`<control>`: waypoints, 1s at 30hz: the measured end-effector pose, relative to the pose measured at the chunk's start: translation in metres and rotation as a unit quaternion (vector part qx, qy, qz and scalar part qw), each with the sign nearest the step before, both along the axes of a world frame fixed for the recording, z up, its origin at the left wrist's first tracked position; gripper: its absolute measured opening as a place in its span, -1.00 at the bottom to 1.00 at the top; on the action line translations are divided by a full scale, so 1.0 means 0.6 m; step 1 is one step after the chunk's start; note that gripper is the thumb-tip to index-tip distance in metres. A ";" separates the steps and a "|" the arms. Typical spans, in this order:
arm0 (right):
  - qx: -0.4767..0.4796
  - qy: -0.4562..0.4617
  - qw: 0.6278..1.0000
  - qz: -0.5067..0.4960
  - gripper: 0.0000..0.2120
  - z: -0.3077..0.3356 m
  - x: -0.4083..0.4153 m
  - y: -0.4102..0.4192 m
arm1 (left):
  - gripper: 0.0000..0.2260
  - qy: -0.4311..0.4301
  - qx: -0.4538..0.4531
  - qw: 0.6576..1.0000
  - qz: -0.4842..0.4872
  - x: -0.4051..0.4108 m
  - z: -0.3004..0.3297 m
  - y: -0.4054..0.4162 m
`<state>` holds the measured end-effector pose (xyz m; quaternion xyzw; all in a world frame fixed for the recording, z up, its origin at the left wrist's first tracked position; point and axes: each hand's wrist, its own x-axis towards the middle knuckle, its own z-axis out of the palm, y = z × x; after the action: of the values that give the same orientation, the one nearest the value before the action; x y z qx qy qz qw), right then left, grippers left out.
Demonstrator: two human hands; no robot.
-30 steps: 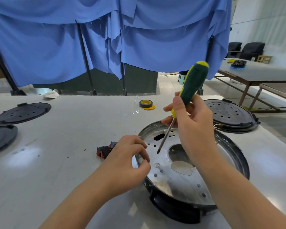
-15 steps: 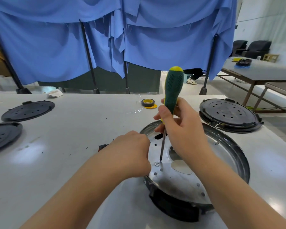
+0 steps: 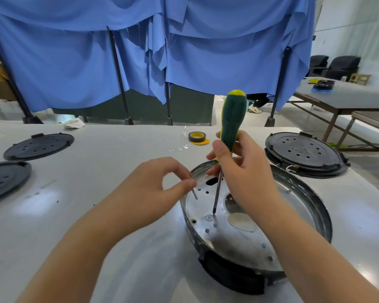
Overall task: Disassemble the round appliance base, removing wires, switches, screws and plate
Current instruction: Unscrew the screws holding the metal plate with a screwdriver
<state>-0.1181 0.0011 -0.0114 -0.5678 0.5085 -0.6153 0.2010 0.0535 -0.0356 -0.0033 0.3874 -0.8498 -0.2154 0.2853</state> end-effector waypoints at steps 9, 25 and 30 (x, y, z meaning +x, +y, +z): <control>0.005 -0.009 1.000 0.006 -0.98 0.002 0.000 0.004 | -0.84 0.069 0.125 0.986 0.089 0.070 -0.049 -0.057; 0.016 0.114 0.992 0.051 -0.88 0.030 0.009 0.023 | -0.77 -0.201 -0.002 0.966 0.165 0.053 -0.125 -0.082; 0.086 0.283 0.955 0.033 -0.91 0.050 -0.009 0.039 | -0.67 -0.064 0.058 0.991 0.102 0.029 -0.114 -0.066</control>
<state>-0.1238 0.0243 0.0185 -0.7157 0.5767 -0.3761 0.1171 0.0708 -0.0750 -0.0720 0.5009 -0.8083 -0.2090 0.2283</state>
